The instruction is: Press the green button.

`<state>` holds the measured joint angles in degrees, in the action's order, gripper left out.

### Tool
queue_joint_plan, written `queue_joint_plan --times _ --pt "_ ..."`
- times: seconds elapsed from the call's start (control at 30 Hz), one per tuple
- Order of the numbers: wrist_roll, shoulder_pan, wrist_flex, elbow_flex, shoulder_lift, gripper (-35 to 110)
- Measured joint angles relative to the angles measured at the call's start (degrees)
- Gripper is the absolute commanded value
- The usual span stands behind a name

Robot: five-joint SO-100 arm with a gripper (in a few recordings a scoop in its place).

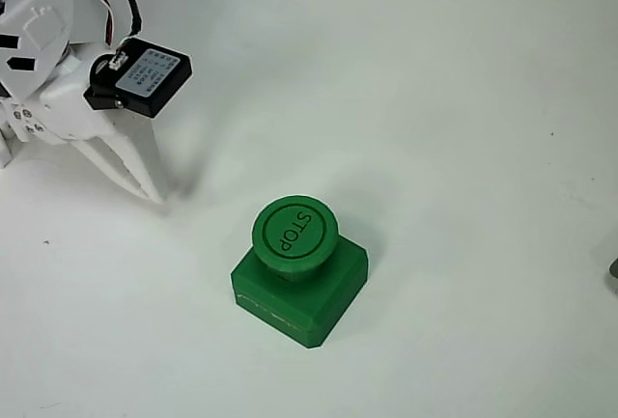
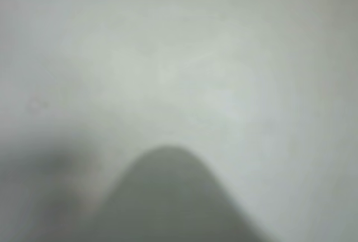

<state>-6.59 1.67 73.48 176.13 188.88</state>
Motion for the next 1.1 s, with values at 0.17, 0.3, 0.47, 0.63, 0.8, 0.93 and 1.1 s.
queue_joint_plan --times 0.17,0.3,0.47,0.63,0.8,0.93,1.1 --pt "1.3 0.0 0.0 0.0 -1.0 0" --pt "1.4 0.0 0.0 0.0 -1.0 0" --pt "1.4 0.0 0.0 0.0 -1.0 0" --pt "1.4 -0.4 0.0 0.0 -1.0 0" --pt "1.4 -0.5 0.0 0.0 -1.0 0" --pt "1.4 -0.5 0.0 0.0 -1.0 0" --pt "1.4 -0.5 0.0 0.0 -1.0 0"
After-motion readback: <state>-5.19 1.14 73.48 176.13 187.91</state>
